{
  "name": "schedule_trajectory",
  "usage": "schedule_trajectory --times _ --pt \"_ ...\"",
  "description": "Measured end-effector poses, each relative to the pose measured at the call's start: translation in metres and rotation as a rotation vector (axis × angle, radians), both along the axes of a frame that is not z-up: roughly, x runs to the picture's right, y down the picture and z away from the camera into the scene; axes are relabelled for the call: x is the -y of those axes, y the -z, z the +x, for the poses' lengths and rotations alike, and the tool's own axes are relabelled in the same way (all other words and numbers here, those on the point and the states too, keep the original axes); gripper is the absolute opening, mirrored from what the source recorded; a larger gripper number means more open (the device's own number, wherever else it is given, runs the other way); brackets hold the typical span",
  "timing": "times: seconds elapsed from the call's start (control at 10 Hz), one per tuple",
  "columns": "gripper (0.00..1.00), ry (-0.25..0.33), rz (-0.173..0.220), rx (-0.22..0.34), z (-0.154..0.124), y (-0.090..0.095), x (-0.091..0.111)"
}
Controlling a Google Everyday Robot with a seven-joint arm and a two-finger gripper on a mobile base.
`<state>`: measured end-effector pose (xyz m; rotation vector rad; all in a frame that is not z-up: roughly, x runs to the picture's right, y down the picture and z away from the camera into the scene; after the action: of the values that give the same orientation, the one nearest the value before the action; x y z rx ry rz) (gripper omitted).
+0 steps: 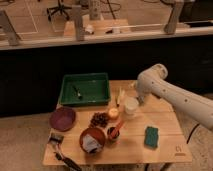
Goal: Place banana in paper cup
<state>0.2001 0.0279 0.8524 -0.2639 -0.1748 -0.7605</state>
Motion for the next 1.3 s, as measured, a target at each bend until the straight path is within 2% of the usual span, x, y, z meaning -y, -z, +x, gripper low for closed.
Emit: schedule_trajectory --times 0.1,0.3,0.4,0.6,0.9,1.1,1.3 --pt "0.80 0.088 0.021 0.039 -0.005 0.000 0.009" --pt "0.80 0.241 0.030 0.102 -0.021 0.001 0.021" --pt "0.80 0.292 0.025 0.115 -0.023 0.002 0.026" --pt "0.80 0.329 0.013 0.121 -0.029 -0.008 0.033" --pt "0.80 0.367 0.016 0.131 -0.042 -0.029 0.041" --pt "0.80 0.397 0.020 0.141 -0.048 -0.044 0.042" --pt "0.80 0.421 0.007 0.135 -0.055 -0.062 0.037"
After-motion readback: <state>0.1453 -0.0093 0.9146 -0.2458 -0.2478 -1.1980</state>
